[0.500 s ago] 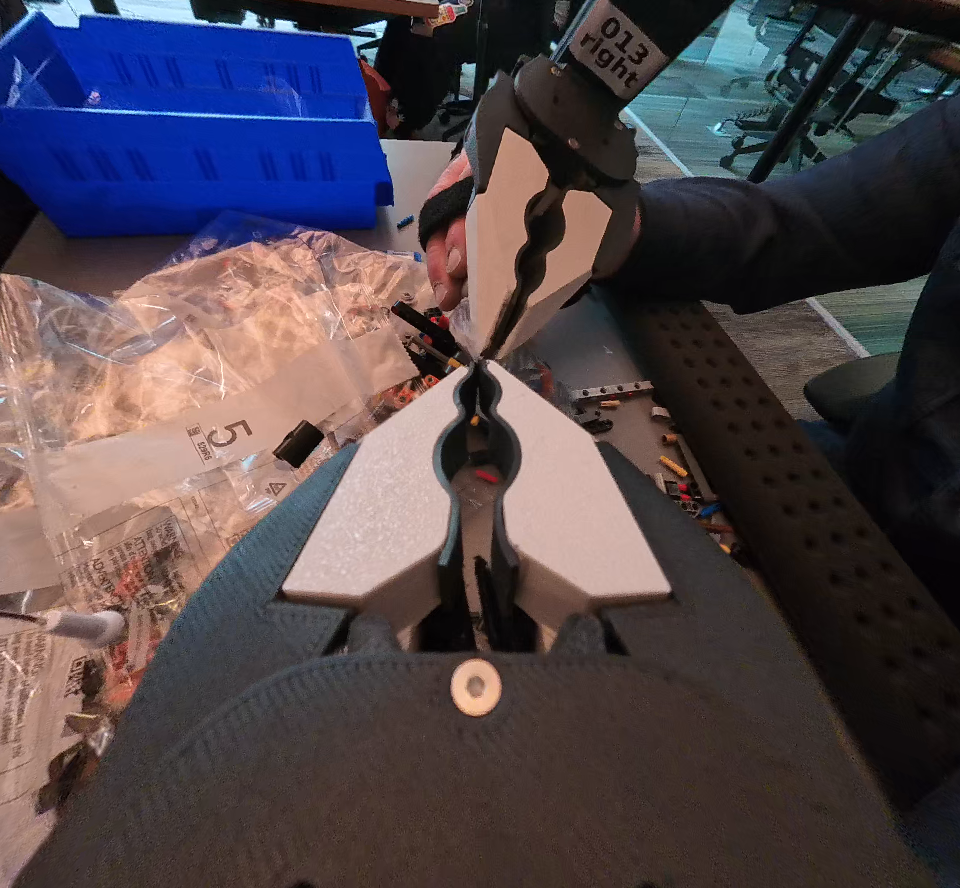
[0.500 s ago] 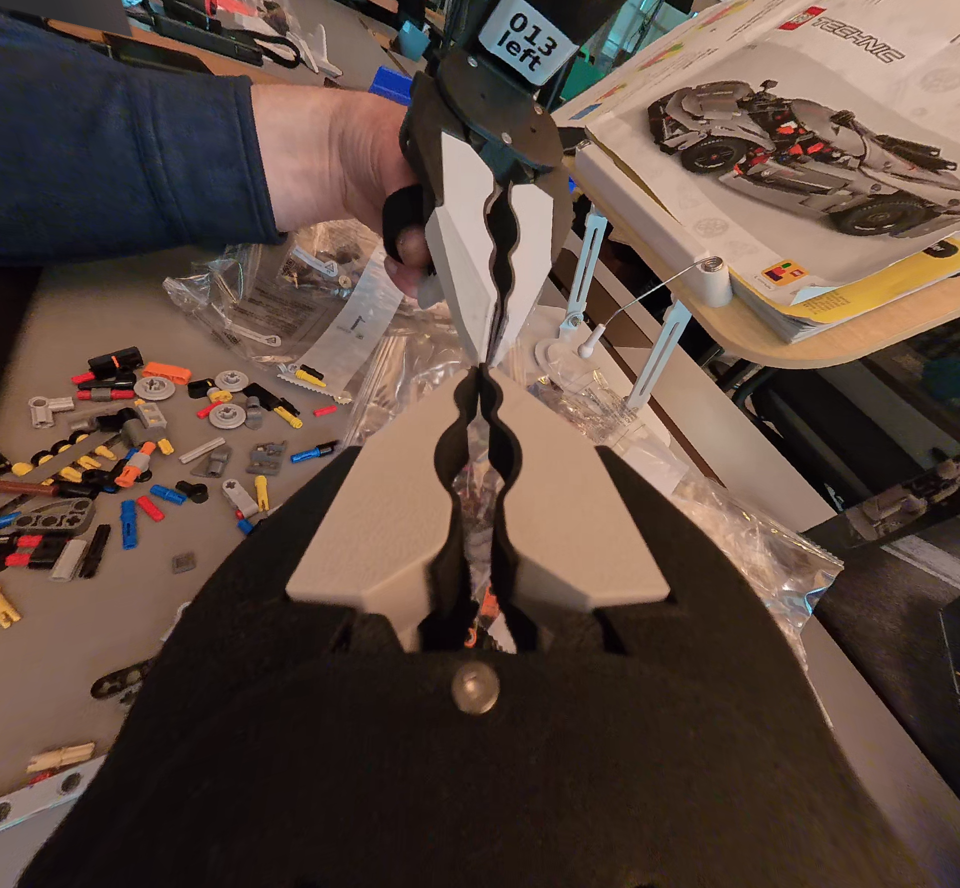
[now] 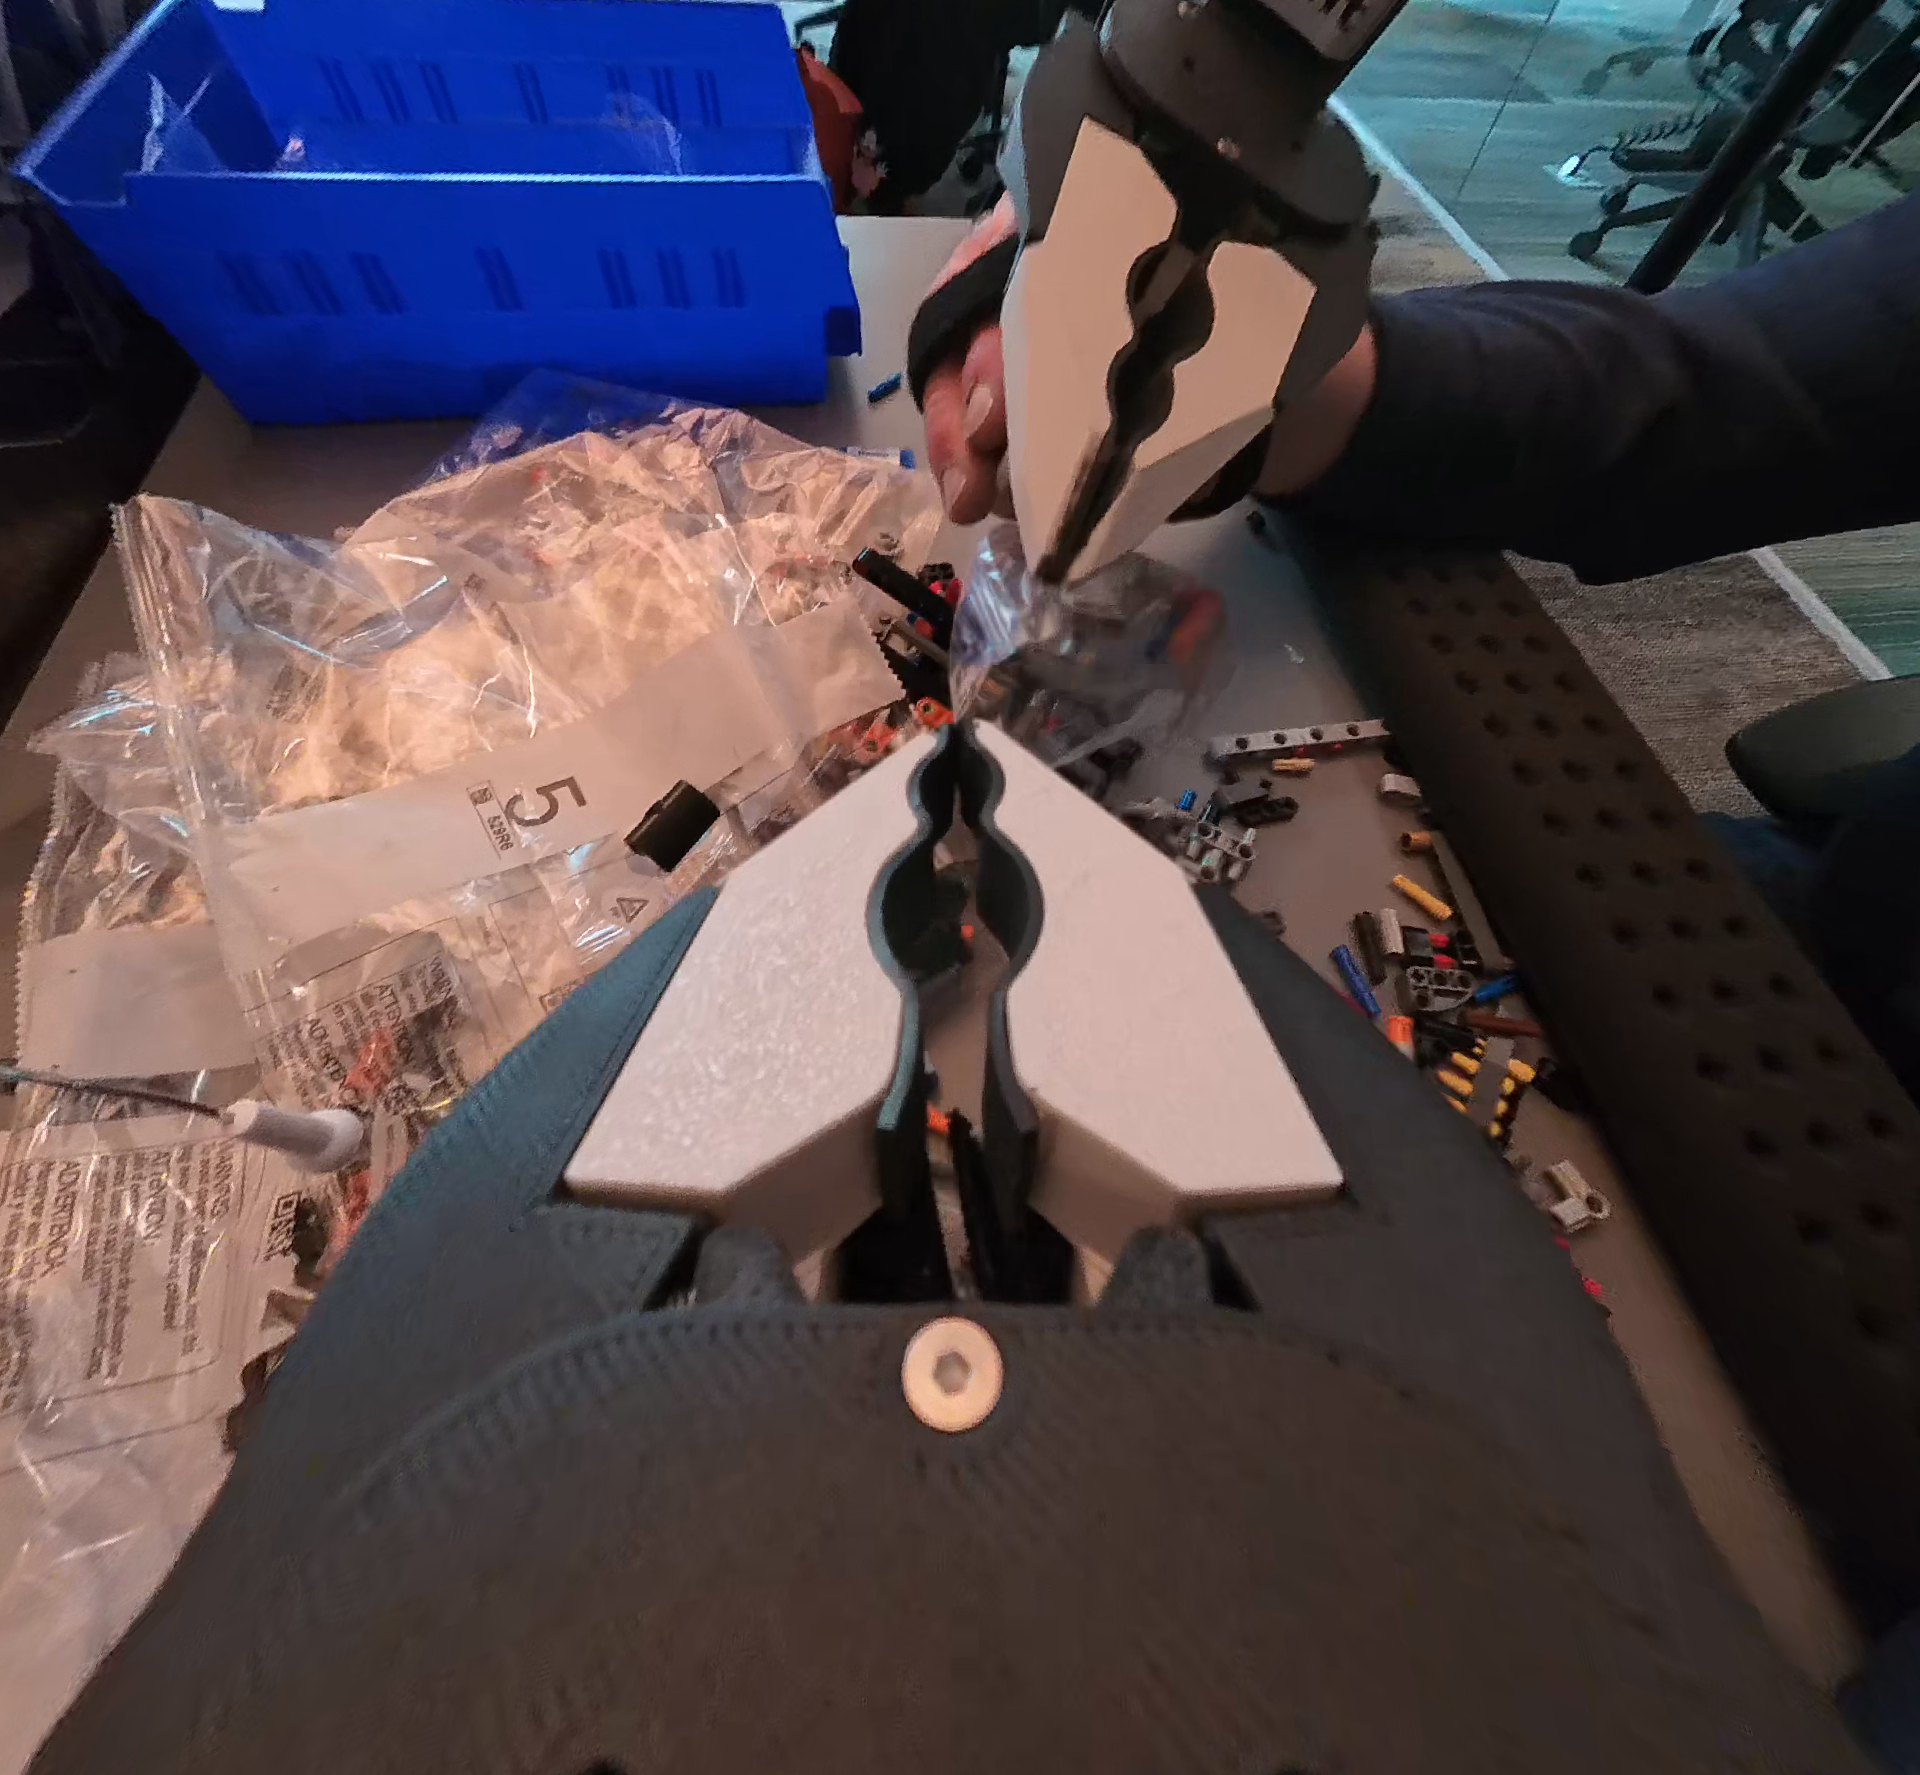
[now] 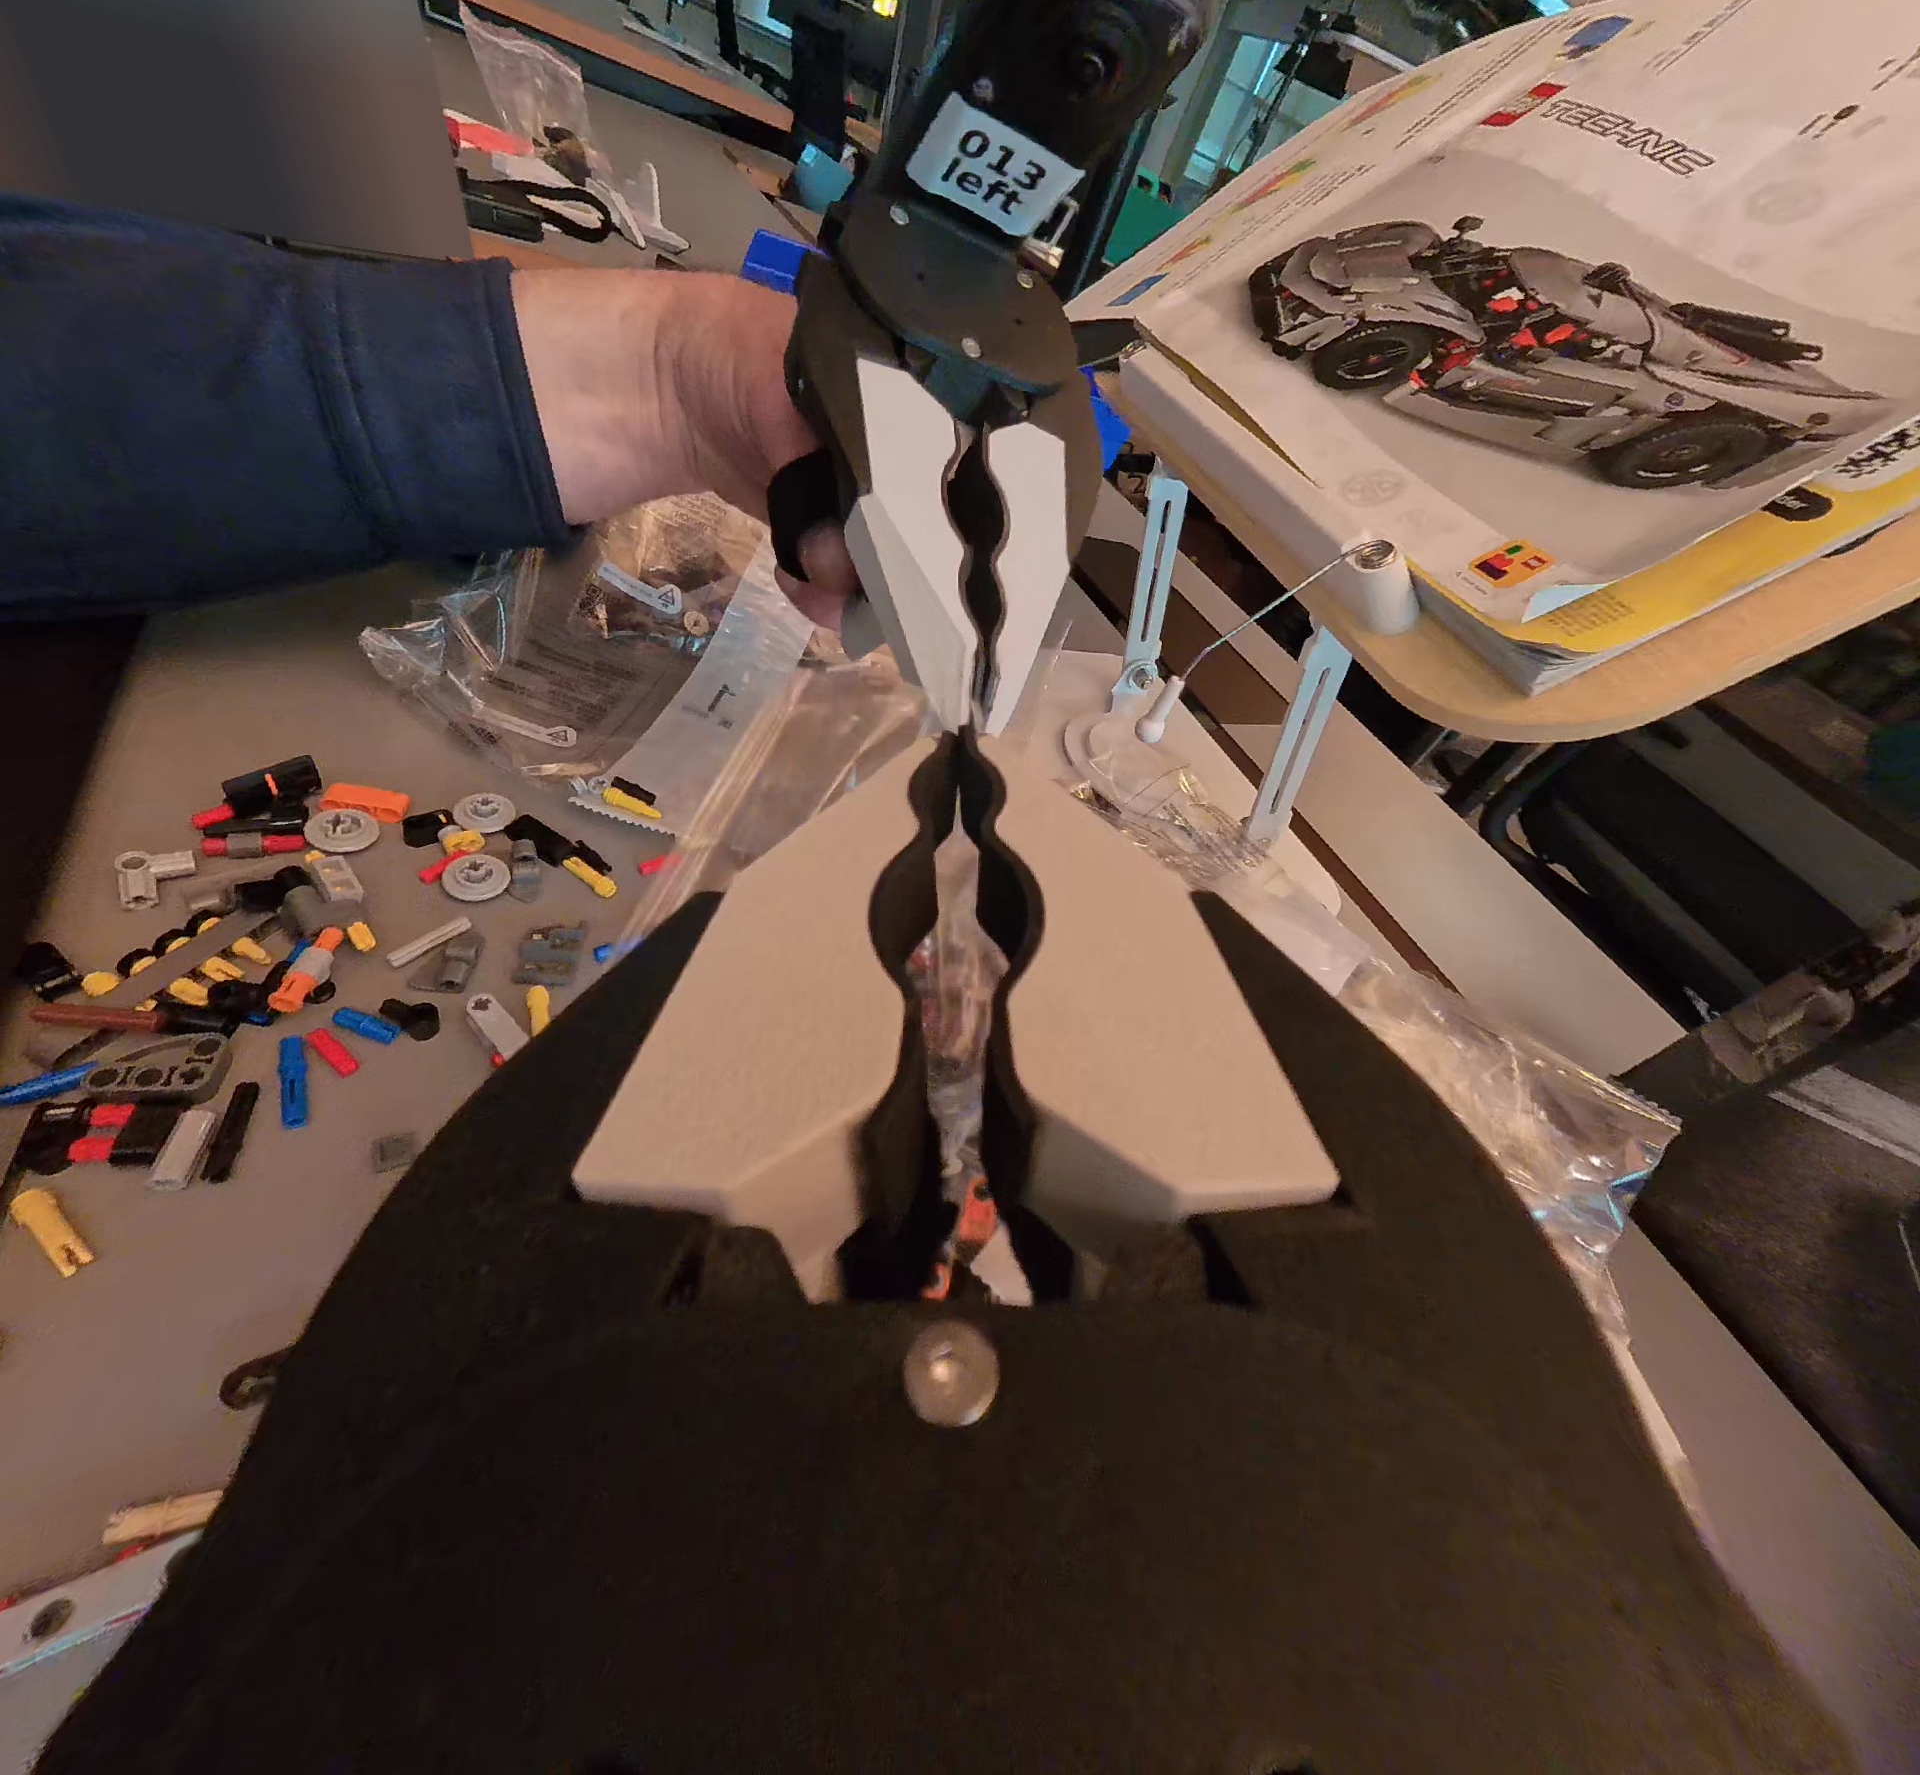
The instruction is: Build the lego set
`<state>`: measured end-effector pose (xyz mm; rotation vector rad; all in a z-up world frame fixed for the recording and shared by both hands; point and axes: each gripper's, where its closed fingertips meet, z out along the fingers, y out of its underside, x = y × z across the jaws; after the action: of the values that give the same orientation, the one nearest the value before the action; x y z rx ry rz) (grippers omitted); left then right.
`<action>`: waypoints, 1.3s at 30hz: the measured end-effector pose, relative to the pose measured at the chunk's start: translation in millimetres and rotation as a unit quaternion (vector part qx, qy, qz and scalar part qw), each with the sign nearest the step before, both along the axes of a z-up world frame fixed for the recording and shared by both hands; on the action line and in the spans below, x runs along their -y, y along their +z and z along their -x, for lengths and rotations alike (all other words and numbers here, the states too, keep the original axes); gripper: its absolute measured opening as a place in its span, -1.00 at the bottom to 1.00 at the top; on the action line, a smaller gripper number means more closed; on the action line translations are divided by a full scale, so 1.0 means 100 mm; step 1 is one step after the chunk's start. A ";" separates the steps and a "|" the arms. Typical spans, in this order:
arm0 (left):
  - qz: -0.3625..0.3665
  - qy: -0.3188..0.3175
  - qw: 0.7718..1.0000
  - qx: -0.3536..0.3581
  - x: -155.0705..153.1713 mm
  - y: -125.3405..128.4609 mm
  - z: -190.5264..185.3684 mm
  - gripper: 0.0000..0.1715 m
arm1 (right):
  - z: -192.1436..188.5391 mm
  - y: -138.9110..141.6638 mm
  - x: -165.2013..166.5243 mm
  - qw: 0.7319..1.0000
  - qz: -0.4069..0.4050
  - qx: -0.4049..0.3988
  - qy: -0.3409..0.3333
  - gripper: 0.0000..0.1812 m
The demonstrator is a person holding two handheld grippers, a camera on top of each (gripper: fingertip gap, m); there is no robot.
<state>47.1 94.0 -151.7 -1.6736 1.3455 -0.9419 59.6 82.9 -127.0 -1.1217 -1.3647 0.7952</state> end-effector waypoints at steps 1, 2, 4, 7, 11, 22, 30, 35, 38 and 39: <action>-0.002 0.003 1.000 -0.004 -0.01 -0.01 0.01 -1.00 | -0.01 0.01 -0.01 1.000 0.000 -0.001 -0.003 -1.00; -0.004 0.004 1.000 -0.006 -0.01 -0.01 0.01 -1.00 | -0.02 0.01 -0.02 1.000 -0.001 -0.003 -0.006 -1.00; -0.014 0.008 1.000 -0.013 -0.02 0.00 0.01 -1.00 | -0.02 0.02 -0.02 1.000 0.000 -0.004 -0.004 -1.00; -0.016 0.007 1.000 -0.012 -0.01 0.02 0.01 -1.00 | -0.02 -0.01 -0.02 1.000 0.017 0.002 0.001 -1.00; -0.023 0.016 0.999 -0.028 -0.04 0.00 0.01 -1.00 | 0.00 -0.13 -0.03 0.999 0.022 0.030 0.001 -0.96; -0.036 0.018 0.988 -0.147 -0.03 -0.26 -0.10 -1.00 | 0.14 -0.29 0.24 0.988 -0.107 0.110 0.016 -0.78; -0.039 0.013 0.988 -0.150 0.00 -0.23 -0.15 -1.00 | 0.14 -0.54 0.09 0.965 -0.167 0.199 -0.036 -0.80; -0.038 0.013 0.988 -0.149 0.01 -0.22 -0.15 -1.00 | 0.10 -0.61 -0.04 0.949 -0.195 0.236 -0.071 -0.99; -0.037 0.012 0.988 -0.147 0.01 -0.22 -0.16 -1.00 | 0.08 -0.65 -0.09 0.947 -0.192 0.244 -0.078 -1.00; -0.036 0.012 0.989 -0.146 0.01 -0.21 -0.16 -1.00 | 0.07 -0.65 -0.08 0.949 -0.186 0.241 -0.076 -1.00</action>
<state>63.2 93.0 -173.2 -1.8174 1.5272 -0.6429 52.2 91.4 -191.8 -1.1384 -1.7193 0.1318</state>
